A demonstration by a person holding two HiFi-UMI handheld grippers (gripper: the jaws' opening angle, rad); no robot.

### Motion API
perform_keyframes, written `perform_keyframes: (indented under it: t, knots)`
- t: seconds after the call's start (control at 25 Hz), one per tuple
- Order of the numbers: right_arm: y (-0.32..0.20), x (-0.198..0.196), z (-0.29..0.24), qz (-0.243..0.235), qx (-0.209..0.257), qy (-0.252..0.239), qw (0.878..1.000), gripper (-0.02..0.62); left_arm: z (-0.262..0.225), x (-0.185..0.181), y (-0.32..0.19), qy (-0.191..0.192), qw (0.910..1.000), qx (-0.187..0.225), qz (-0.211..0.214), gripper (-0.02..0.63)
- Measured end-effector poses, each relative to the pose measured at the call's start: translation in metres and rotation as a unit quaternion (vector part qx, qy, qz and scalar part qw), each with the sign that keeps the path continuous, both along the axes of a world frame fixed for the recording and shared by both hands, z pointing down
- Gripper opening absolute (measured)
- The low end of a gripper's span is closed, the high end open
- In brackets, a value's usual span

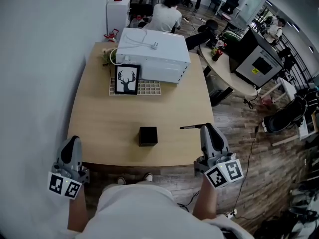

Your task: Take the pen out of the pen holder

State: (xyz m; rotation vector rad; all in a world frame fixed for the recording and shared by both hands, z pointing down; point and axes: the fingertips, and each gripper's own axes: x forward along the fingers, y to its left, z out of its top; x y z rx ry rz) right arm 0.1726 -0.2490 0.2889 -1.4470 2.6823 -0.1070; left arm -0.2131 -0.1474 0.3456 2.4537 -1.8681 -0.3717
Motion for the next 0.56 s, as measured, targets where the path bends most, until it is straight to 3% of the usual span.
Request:
perform_keyframes:
  t: [0.56]
  knots:
    - [0.011,0.011,0.006,0.003,-0.005,0.001,1.000,0.043,0.004,0.016,-0.002,-0.001,0.9998,-0.005,0.019,0.011]
